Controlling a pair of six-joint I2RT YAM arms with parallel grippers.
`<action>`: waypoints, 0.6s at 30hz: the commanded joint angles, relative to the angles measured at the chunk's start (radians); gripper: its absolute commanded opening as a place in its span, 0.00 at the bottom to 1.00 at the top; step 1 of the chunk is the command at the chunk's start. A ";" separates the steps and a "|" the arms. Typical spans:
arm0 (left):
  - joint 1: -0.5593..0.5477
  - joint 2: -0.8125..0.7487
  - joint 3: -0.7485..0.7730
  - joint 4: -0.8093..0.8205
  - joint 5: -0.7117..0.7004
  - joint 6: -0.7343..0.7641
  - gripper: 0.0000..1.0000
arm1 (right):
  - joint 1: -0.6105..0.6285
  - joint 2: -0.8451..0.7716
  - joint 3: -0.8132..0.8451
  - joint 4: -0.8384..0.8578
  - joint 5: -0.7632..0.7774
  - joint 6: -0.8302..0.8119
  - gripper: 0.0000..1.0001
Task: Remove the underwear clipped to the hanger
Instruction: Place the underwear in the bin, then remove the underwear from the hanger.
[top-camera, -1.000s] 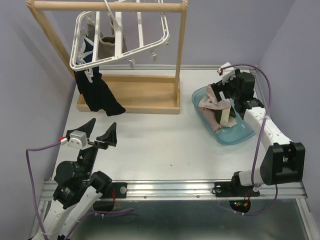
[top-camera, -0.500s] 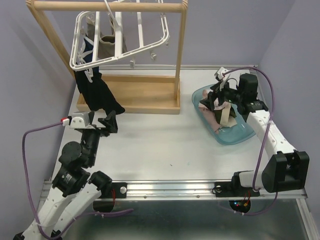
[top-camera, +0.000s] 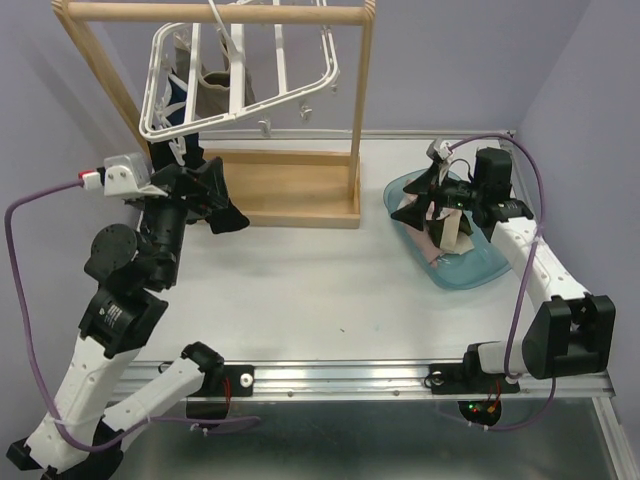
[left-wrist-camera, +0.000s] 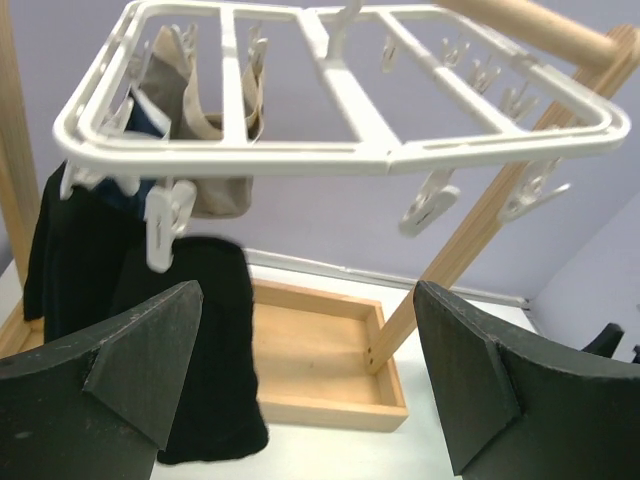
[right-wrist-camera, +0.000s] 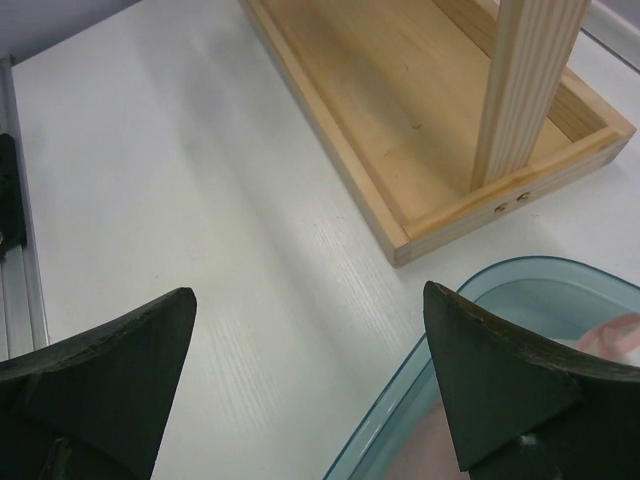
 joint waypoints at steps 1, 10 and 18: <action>0.052 0.114 0.172 -0.050 0.062 -0.017 0.99 | 0.011 -0.012 0.051 0.014 -0.050 0.023 1.00; 0.457 0.219 0.233 -0.098 0.518 -0.099 0.99 | 0.023 -0.012 0.048 0.014 -0.049 0.022 1.00; 0.616 0.151 0.075 -0.041 0.722 -0.120 0.97 | 0.043 -0.006 0.048 0.014 -0.043 0.019 1.00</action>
